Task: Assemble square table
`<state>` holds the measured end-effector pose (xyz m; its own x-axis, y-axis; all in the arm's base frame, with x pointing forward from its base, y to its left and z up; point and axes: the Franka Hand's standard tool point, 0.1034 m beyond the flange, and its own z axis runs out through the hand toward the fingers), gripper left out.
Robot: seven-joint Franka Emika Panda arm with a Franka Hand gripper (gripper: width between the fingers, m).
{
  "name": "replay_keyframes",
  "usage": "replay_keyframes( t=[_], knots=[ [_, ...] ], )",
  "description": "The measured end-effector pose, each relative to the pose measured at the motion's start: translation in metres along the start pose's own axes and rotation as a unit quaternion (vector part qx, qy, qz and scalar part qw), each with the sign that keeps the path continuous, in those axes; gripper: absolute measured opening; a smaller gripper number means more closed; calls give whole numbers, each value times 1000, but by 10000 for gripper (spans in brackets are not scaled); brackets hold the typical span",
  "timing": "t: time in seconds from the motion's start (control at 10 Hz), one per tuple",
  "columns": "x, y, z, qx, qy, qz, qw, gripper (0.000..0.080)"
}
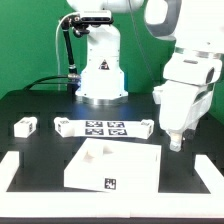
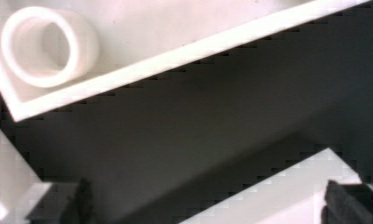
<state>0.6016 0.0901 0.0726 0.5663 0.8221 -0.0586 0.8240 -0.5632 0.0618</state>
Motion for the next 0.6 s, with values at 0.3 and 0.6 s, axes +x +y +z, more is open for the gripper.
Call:
replay_keyframes(
  t=[0.3, 0.6],
  knots=[
    [0, 0, 0, 0, 0, 0, 1000, 650],
    [-31, -2, -2, 20, 0, -44, 999, 650]
  ],
)
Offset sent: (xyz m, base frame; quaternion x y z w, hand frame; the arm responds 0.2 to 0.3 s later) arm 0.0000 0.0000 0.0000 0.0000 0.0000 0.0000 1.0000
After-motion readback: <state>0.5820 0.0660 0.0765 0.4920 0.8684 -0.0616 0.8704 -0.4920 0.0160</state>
